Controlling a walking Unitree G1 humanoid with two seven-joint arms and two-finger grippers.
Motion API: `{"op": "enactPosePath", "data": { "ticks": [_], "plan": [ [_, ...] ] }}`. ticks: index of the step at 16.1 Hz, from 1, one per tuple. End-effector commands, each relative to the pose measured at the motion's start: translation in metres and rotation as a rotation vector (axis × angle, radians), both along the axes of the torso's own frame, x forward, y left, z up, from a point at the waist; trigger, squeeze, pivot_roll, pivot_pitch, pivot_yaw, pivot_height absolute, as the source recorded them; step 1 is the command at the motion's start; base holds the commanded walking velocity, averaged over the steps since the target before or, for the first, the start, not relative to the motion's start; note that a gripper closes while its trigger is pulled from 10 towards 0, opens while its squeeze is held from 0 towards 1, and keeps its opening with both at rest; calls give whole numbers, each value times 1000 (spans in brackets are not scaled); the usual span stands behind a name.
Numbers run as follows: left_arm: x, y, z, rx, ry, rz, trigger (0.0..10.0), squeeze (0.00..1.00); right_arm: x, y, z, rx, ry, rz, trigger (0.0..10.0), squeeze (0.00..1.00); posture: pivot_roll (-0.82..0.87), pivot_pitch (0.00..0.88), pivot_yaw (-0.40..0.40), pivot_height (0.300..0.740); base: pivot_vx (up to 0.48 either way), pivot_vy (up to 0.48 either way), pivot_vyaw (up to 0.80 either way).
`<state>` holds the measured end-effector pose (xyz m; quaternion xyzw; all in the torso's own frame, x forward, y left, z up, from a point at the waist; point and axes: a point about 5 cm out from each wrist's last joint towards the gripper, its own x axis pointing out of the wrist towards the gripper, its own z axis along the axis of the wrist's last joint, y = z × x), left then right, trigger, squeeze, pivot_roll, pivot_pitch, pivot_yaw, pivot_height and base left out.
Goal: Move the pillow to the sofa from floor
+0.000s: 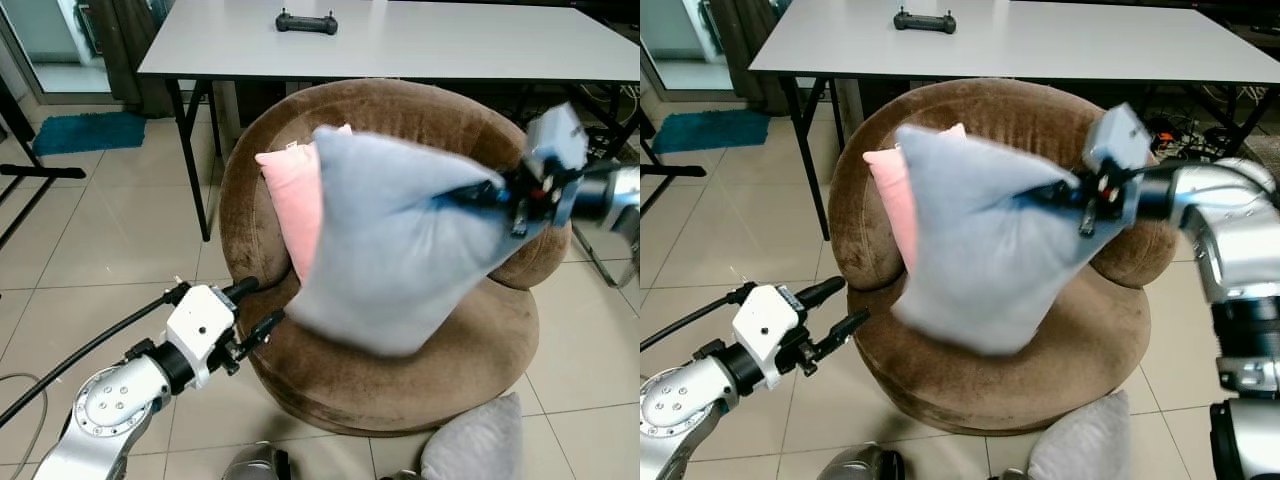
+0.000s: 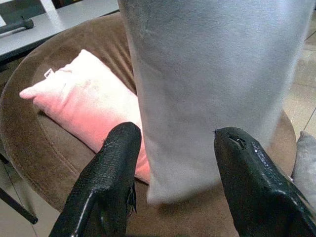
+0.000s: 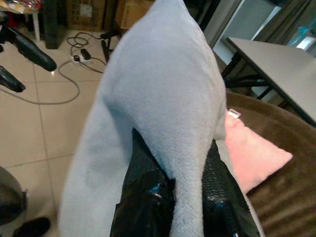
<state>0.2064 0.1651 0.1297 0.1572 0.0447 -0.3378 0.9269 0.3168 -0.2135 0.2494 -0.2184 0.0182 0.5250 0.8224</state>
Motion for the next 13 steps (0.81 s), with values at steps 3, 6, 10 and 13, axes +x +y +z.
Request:
{"op": "enactPosePath", "data": {
  "ticks": [3,6,10,13],
  "plan": [
    [-1,-1,1,1,-3,-15,10000,329,-12,9,6,-27,-21,-1,10000,0,98,0,3,740,0,0,0],
    [-3,-1,4,1,-5,-19,10000,329,-7,5,-9,-105,-31,-81,10000,0,103,0,4,740,0,0,0],
    [-6,-2,6,3,2,-32,10000,329,13,-5,-21,-171,-49,-233,10000,0,106,9,9,740,0,0,0],
    [-9,-2,6,9,13,-43,10000,329,42,-5,-45,-190,-44,-368,10000,0,118,25,11,740,0,0,0]
  ]
}}
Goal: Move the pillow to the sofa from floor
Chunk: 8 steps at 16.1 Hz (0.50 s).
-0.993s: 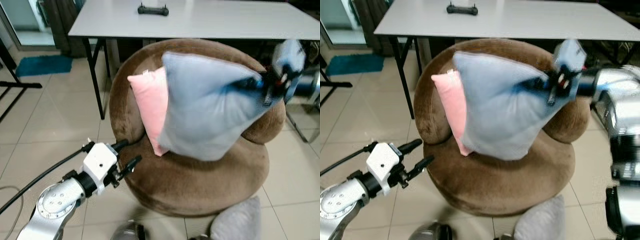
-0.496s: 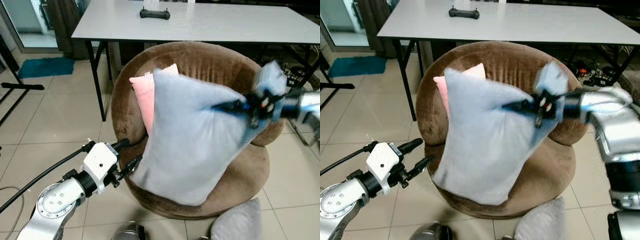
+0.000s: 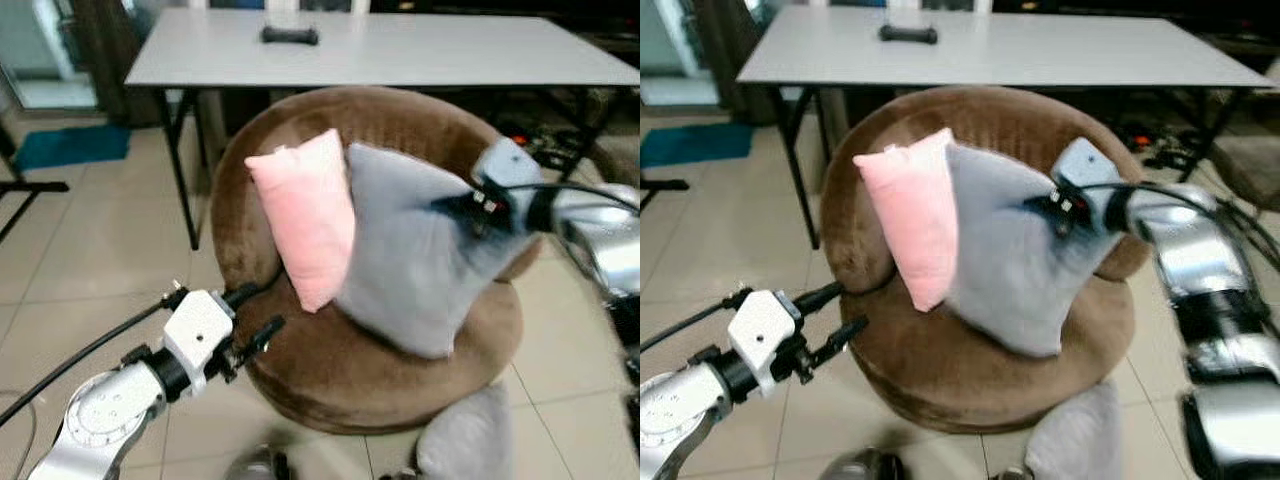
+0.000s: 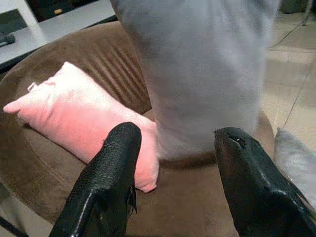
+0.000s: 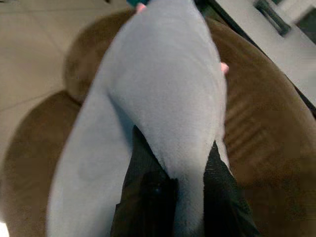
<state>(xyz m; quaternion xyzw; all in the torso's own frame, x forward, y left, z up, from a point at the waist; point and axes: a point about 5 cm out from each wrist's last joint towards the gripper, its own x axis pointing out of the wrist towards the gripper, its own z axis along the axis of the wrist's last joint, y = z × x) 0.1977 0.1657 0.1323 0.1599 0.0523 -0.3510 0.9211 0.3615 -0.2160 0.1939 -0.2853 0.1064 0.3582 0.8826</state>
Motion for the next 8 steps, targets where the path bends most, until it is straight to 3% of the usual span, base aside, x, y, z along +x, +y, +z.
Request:
{"op": "enactPosePath", "data": {
  "ticks": [1,4,8],
  "plan": [
    [0,-3,3,1,-1,-25,10000,329,7,2,3,-16,-52,-23,10000,0,126,33,11,740,0,0,0],
    [2,-8,4,22,-15,-56,10000,329,24,18,-9,20,-58,-82,10000,0,161,43,-7,740,0,0,0],
    [12,2,2,25,-31,173,10000,322,22,20,12,142,-183,-51,10000,0,125,17,-5,740,0,0,0]
  ]
}}
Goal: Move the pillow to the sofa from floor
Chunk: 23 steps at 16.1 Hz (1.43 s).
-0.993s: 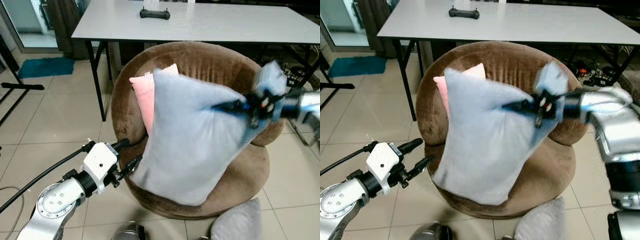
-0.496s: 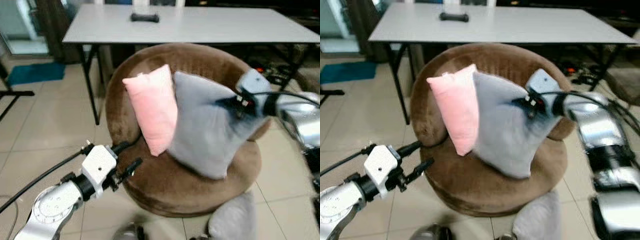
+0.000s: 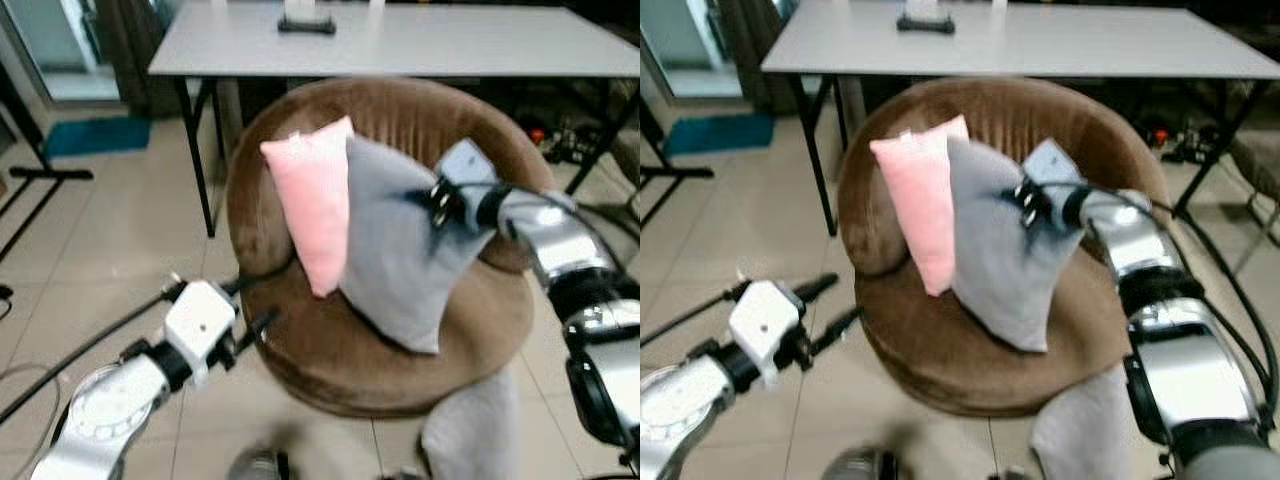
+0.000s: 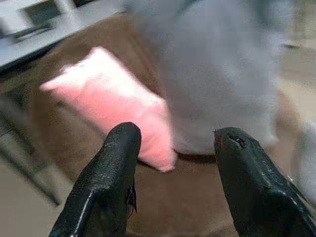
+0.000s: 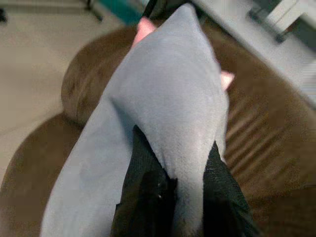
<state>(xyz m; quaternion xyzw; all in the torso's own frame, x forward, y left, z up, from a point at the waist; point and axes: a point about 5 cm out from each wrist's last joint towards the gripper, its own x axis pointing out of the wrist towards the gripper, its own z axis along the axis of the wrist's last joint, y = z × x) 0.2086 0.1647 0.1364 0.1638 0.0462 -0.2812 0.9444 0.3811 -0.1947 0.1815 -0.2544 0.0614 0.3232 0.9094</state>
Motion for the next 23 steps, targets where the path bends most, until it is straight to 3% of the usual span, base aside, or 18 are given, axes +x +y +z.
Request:
{"op": "enactPosePath", "data": {
  "ticks": [1,4,6,7,9,10,11,16,19,23],
  "plan": [
    [3,3,-2,-5,-2,57,10000,314,0,-3,25,68,-120,-3,10000,0,117,10,-4,740,0,0,0],
    [12,-3,0,-68,-36,171,10000,302,-28,-12,28,184,-189,-105,10000,0,76,0,1,740,0,0,0],
    [17,-4,0,-74,-40,228,10000,192,-45,-13,25,258,-210,-211,10000,0,63,0,-6,740,0,0,0],
    [20,-2,-1,-58,-55,269,10000,149,-55,-8,18,294,-186,-256,10000,0,61,0,-12,740,0,0,0],
    [24,4,-1,-47,-85,357,10000,157,-73,7,-1,397,-113,-402,10000,0,66,0,-40,740,0,0,0],
    [25,5,-1,-47,-89,373,10000,157,-75,9,-6,405,-94,-437,10000,0,67,0,-42,740,0,0,0],
    [26,9,-2,-57,-83,426,10000,157,-81,13,-16,346,-109,-507,10000,0,73,0,-44,740,0,-247,0],
    [25,13,-11,-87,-50,476,10000,157,-102,26,-41,437,10,-617,10000,0,68,0,-28,740,0,-405,0],
    [25,14,-11,-109,-52,492,10000,122,-104,38,-42,463,6,-607,10000,0,77,0,-23,740,0,-160,0],
    [30,14,-6,-122,-71,434,10000,157,-106,40,-42,478,8,-616,10000,0,74,0,1,740,0,0,0]
  ]
}}
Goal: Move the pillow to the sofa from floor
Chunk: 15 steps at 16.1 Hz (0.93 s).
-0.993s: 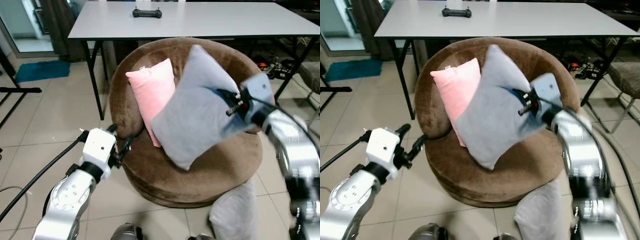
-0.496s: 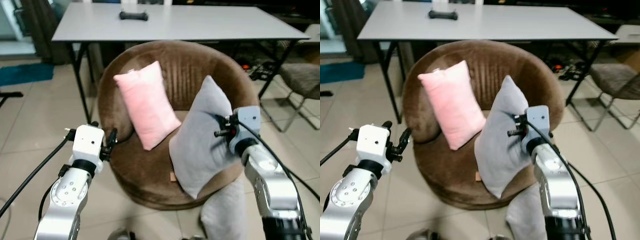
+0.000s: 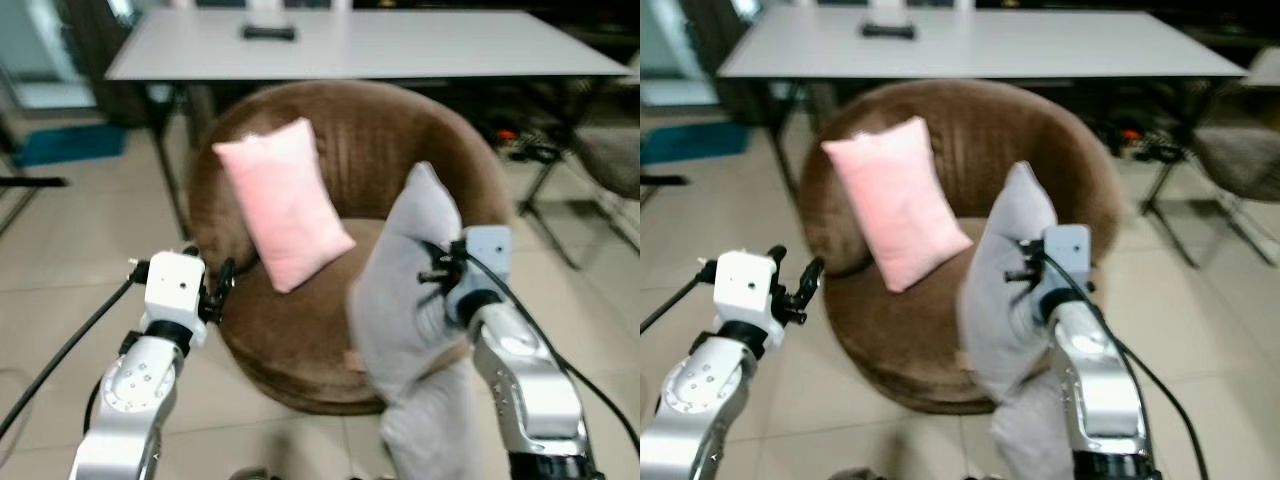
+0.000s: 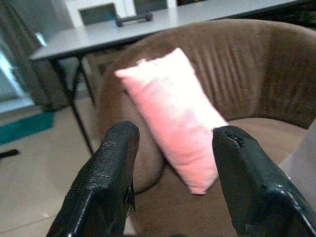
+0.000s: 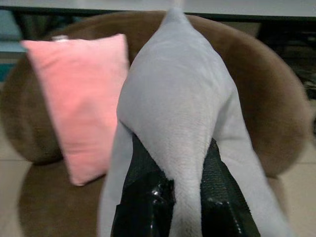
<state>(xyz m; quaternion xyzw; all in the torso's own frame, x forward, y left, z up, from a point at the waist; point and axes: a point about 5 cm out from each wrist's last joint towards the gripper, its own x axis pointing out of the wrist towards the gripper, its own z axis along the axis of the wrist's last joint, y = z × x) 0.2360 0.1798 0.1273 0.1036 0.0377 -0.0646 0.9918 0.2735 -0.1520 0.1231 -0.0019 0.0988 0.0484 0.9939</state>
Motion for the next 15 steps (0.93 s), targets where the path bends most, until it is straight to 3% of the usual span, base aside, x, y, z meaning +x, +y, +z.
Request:
{"op": "enactPosePath", "data": {
  "ticks": [1,14,15],
  "plan": [
    [3,-2,3,-3,-12,-19,10000,161,2,-4,15,1,-73,-22,10000,0,74,0,1,740,0,0,0],
    [6,-2,3,-3,-13,-51,10000,169,7,1,16,28,-78,-19,10000,0,78,0,-2,740,303,0,0],
    [6,-3,3,3,-15,-61,10000,169,7,1,16,29,-75,-18,10000,0,77,0,-3,740,349,0,-800]
  ]
}}
